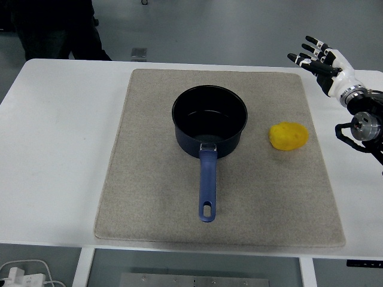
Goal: Put the potato in the blue pot
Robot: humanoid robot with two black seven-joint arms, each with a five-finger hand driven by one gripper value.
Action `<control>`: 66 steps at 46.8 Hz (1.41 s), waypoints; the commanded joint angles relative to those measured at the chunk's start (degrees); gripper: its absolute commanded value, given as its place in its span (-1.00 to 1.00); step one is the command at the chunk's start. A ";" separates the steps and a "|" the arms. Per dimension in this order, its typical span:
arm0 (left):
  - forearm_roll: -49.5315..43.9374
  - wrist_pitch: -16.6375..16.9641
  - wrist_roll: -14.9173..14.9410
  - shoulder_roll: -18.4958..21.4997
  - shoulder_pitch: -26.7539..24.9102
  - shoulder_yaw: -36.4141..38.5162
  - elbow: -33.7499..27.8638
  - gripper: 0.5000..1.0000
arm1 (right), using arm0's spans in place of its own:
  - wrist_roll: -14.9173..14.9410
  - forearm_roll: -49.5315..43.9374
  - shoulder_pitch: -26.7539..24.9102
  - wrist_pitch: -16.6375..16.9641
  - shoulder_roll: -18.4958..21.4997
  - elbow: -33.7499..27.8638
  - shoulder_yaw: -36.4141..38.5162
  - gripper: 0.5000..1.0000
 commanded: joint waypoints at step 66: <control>0.00 -0.02 0.00 0.00 0.09 0.09 -0.08 0.99 | -0.08 -9.68 7.34 0.88 -3.42 3.88 -16.88 0.69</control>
